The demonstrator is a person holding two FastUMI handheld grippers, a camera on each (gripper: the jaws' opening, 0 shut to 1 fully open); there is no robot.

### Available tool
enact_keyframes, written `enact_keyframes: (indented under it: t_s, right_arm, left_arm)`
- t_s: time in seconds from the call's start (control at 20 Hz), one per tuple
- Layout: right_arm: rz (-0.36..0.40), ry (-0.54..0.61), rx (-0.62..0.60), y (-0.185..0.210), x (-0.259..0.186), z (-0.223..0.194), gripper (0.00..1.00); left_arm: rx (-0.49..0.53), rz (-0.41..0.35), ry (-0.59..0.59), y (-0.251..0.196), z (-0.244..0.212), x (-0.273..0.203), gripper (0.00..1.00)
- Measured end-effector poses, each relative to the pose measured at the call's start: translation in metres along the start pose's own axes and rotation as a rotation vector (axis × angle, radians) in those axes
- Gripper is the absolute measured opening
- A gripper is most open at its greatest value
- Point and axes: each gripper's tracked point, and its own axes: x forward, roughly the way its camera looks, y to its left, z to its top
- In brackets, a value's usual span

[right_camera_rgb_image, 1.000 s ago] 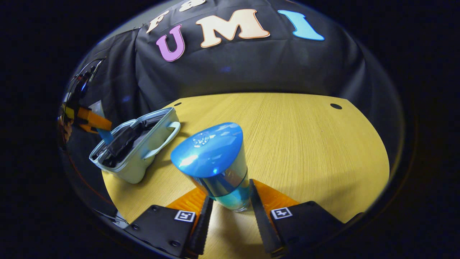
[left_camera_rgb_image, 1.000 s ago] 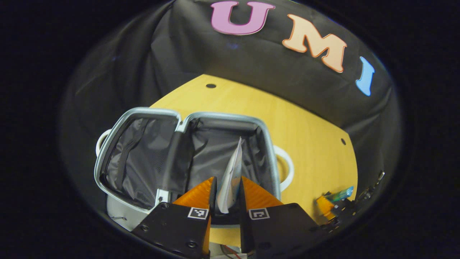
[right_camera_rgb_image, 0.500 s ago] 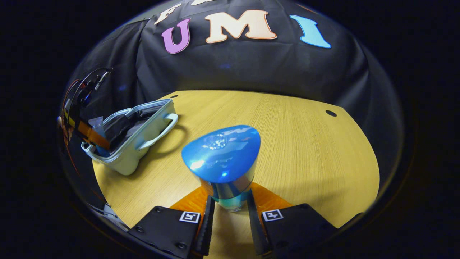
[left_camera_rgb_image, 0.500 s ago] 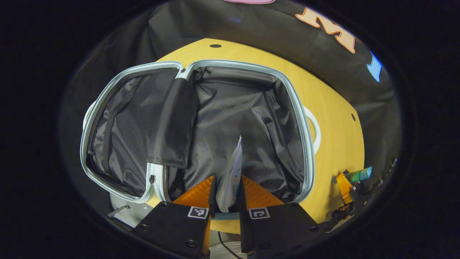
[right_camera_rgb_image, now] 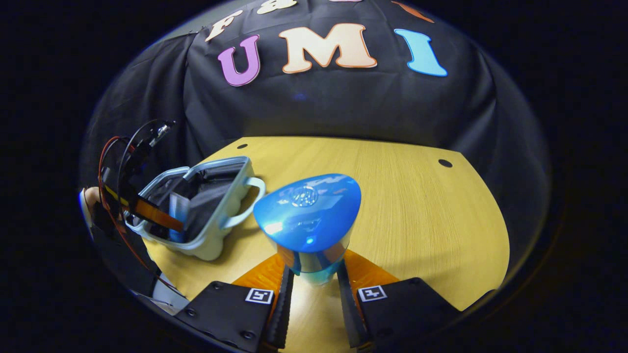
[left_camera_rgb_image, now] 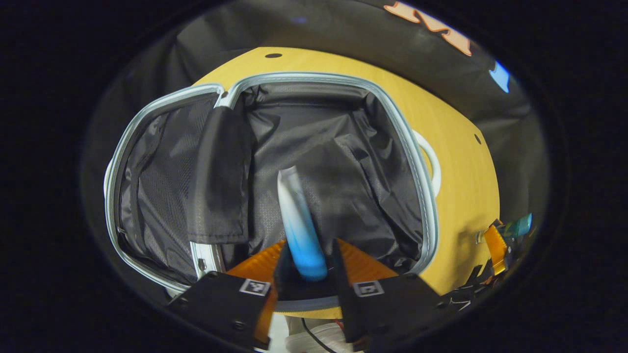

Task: First open the suitcase, pack the skin care products into it, and then close the suitcase.

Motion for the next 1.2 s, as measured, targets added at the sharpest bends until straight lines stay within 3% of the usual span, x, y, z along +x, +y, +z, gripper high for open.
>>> enact_keyframes:
  t_s: [0.05,0.1,0.2,0.35,0.8,1.15,1.2]
  right_arm:
    - [0.010,-0.007,0.006,0.011,-0.004,0.008,0.48]
    - [0.024,-0.013,0.015,0.024,-0.006,0.013,0.48]
    - [0.060,-0.019,0.034,0.050,-0.006,0.022,0.45]
    - [0.109,-0.001,0.025,0.089,-0.001,0.024,0.48]
    - [0.267,0.075,-0.005,0.197,0.033,0.018,0.48]
    - [0.269,0.228,-0.065,0.222,0.071,-0.023,0.45]
    - [0.266,0.249,-0.071,0.224,0.076,-0.029,0.48]
  left_arm:
    - [0.008,-0.005,-0.010,0.001,0.002,-0.005,0.65]
    - [0.013,-0.005,-0.024,0.004,0.005,-0.009,0.82]
    - [0.019,0.002,-0.053,0.010,0.010,-0.020,0.92]
    - [0.030,0.007,-0.110,0.024,0.018,-0.042,0.99]
    - [-0.069,-0.023,-0.186,0.077,0.014,-0.093,0.96]
    - [-0.162,-0.024,-0.206,0.117,0.012,-0.102,0.97]
    - [-0.167,-0.024,-0.206,0.120,0.011,-0.103,0.96]
